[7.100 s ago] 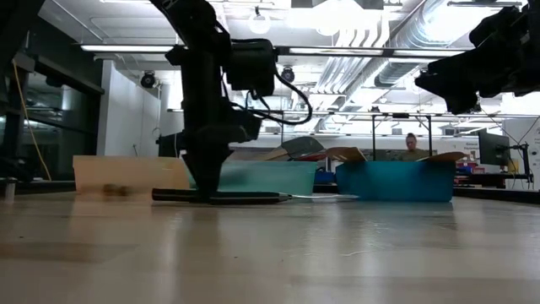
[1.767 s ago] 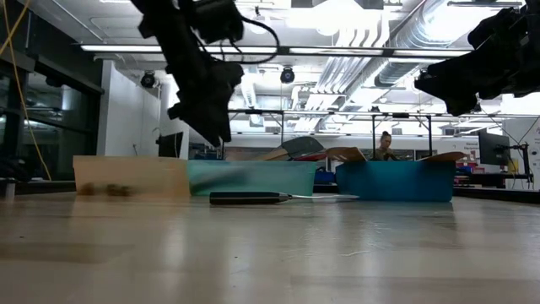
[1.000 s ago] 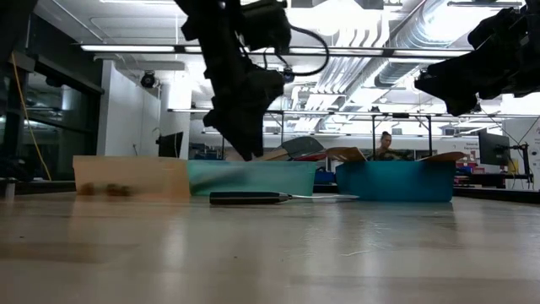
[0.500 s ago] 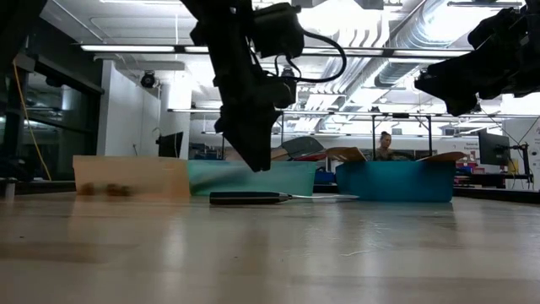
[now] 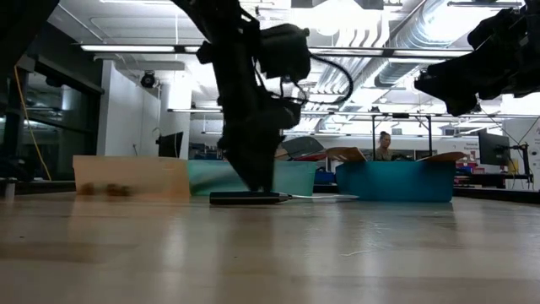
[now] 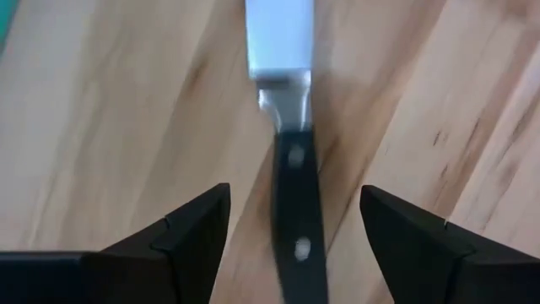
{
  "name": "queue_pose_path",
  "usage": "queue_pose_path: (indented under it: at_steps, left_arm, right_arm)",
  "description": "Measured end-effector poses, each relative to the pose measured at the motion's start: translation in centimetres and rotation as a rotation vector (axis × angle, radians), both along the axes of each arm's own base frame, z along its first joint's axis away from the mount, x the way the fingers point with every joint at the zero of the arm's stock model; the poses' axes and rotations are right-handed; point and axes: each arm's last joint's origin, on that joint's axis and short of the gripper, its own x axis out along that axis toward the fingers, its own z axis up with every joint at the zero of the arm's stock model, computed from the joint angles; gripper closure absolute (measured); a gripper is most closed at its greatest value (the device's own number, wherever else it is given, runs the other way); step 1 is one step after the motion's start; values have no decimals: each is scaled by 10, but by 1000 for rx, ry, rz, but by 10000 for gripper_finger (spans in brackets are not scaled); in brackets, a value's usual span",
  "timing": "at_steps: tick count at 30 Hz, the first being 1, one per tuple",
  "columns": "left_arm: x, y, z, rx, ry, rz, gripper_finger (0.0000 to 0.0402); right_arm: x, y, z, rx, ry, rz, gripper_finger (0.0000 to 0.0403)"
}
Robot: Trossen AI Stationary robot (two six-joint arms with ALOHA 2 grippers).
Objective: Pick & Place Kitchen Items
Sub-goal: Put the black knife into the orange bin
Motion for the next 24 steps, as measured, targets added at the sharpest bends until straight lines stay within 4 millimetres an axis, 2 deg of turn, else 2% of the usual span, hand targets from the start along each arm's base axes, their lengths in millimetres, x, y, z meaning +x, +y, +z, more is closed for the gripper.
queue_pose_path:
  at_steps: [4, 6, 12, 24]
  left_arm:
    - [9, -1, 2, -37, -2, -22, 144]
    - [9, -1, -1, -38, 69, -31, 147]
    - [24, 0, -2, -25, 107, -43, 156]
    - [26, 14, -17, -82, 166, -20, 165]
  right_arm:
    - [0, 0, 0, 0, 3, 1, 198]
    - [0, 0, 0, 0, 3, 1, 198]
    - [0, 0, -1, 0, 7, 3, 198]
    - [1, 0, -2, 1, 18, 2, 198]
